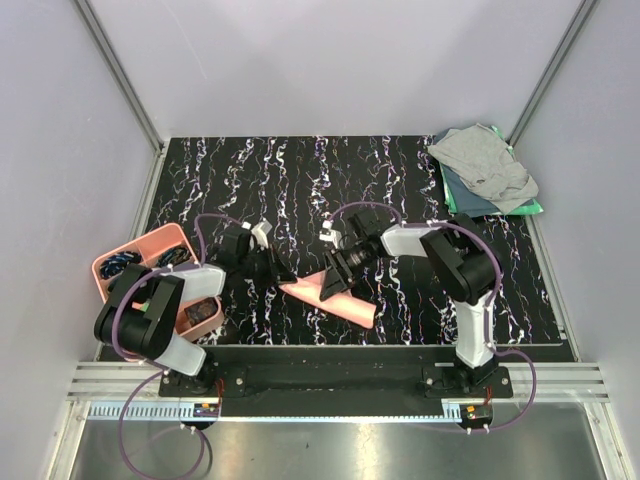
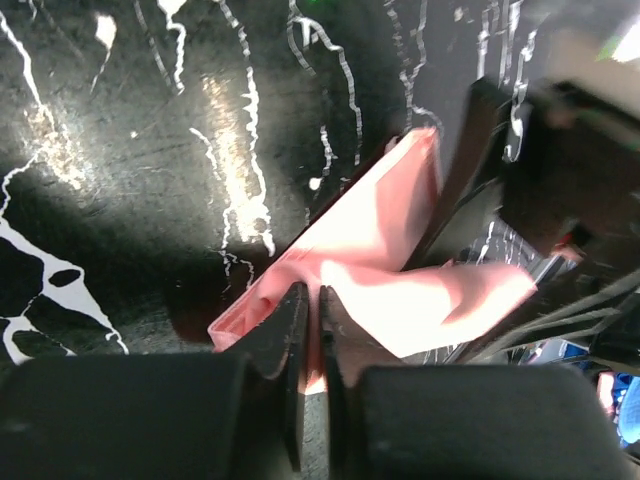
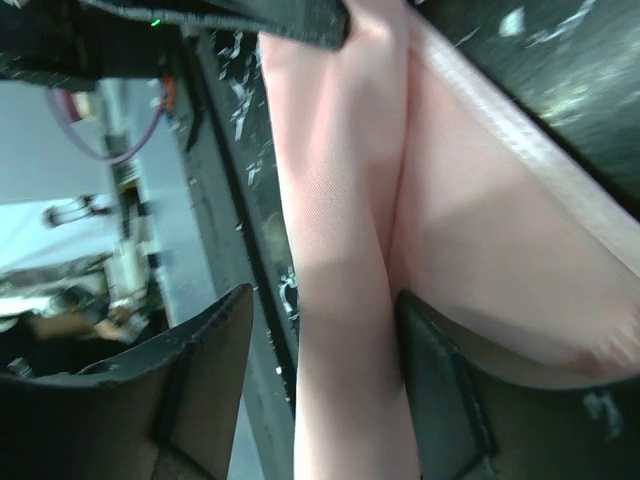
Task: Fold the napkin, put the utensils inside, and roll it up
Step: Roll the napkin with the utensil
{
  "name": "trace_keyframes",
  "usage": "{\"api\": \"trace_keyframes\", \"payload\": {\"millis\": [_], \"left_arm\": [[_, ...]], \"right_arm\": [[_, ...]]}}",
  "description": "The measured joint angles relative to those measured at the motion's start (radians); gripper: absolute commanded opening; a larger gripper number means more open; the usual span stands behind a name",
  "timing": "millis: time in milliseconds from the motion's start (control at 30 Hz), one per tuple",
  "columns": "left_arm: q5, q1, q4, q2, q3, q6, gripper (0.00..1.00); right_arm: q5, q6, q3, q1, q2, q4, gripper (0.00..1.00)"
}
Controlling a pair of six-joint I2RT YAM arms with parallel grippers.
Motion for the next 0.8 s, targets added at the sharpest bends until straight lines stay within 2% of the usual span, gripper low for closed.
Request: {"api": "trace_keyframes", "payload": {"millis": [267,433,567,800], "left_arm": [[0.0,0.0,-0.086,0.046,0.069,-0.002,0.0],[0.001,-0.001,-0.14,0.079,0.11,0.0,0.0],[0.004,-0.001,-0.159,0.1,0.131,0.0,0.0],[0.011,-0.001,-0.184,0.113,0.151,0.0,0.0]], "right_arm": [[0.347,0.009,-0.023,0.034,-0.239,-0.005,0.81],[0.686,-0.074,-0.068,0.24,-0.404,0.024,0.87],[0.894,-0.139,-0.114,0.379,-0.412,0.048,0.87],[1.078,-0.213,-0.14,0.41,-0.35,0.049,0.83]]}}
